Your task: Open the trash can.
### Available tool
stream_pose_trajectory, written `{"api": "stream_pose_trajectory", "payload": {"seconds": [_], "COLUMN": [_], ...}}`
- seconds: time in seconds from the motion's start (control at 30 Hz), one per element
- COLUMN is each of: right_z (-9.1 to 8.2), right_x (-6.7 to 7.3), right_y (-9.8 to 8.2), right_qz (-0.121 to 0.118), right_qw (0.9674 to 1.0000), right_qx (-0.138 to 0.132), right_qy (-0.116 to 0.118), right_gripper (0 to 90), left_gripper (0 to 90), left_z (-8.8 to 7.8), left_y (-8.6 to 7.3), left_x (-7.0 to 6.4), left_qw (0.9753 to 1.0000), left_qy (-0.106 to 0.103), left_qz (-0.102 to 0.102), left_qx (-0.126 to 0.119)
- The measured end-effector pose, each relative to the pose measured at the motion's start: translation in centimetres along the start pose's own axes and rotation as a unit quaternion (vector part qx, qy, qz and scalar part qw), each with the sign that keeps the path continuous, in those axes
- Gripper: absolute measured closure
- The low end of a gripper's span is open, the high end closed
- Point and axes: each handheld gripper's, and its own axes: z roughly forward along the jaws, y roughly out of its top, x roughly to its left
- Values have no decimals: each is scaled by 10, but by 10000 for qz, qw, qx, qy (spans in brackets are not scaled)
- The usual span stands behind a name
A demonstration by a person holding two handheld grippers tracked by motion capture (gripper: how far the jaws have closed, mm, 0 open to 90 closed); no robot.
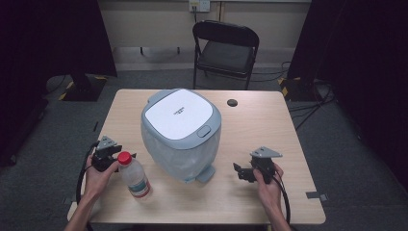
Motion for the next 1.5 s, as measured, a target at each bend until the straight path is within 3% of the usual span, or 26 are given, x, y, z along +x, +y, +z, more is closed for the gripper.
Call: {"api": "stream_pose_trajectory", "payload": {"seconds": [0.03, 0.13, 0.17, 0.2, 0.23, 0.3, 0.37, 0.4, 0.5, 0.6, 0.7, 0.83, 1.07, 1.1, 1.27, 1.4, 1.5], "right_z": [8, 18, 27, 27, 35, 41, 46, 46, 46, 44, 41, 36, 25, 24, 19, 15, 12], "right_x": [4, 5, 6, 6, 7, 10, 11, 11, 13, 12, 11, 12, 13, 14, 16, 19, 20], "right_y": [13, 24, 33, 33, 43, 51, 57, 57, 63, 70, 79, 92, 106, 107, 107, 106, 104], "right_qz": [-60, -102, -3, -3, 20, -97, -116, -116, -98, -100, -69, -90, -157, -137, -144, -160, -190], "right_qw": [9999, 9995, 9995, 9995, 9994, 9993, 9994, 9994, 9990, 9988, 9982, 9971, 9940, 9937, 9929, 9929, 9930], "right_qx": [-123, -241, -306, -306, -330, -351, -303, -303, -430, -481, -581, -730, -1062, -1090, -1155, -1154, -1143], "right_qy": [-82, -150, 30, 30, 140, -7, 84, 84, 83, 92, 89, 203, 207, 220, 240, 222, 214], "right_gripper": [132, 135, 141, 141, 141, 146, 147, 147, 157, 156, 156, 157, 190, 199, 245, 281, 305], "left_gripper": [268, 279, 291, 291, 293, 294, 296, 297, 298, 300, 300, 309, 389, 402, 481, 514, 551], "left_z": [1, 5, 8, 8, 11, 13, 10, 10, 0, -13, -24, -36, -44, -46, -46, -45, -44], "left_y": [5, 18, 28, 28, 38, 48, 59, 59, 79, 99, 117, 136, 150, 154, 161, 162, 164], "left_x": [1, 5, 8, 8, 9, 8, 7, 7, 7, 6, -3, -17, -20, -22, -24, -23, -26], "left_qw": [9999, 9996, 9995, 9995, 9992, 9991, 9985, 9985, 9983, 9968, 9966, 9947, 9954, 9959, 9962, 9955, 9952], "left_qy": [-117, -136, -206, -206, -264, -310, -427, -427, -330, -456, -414, -550, -657, -631, -663, -788, -792], "left_qz": [14, -65, 4, 4, 48, 81, -5, -5, 60, -66, 84, 296, 236, 299, 404, 350, 419], "left_qx": [-47, -229, -252, -252, -279, -274, -344, -344, -483, -648, -712, -822, -659, -569, -392, -387, -383]}}
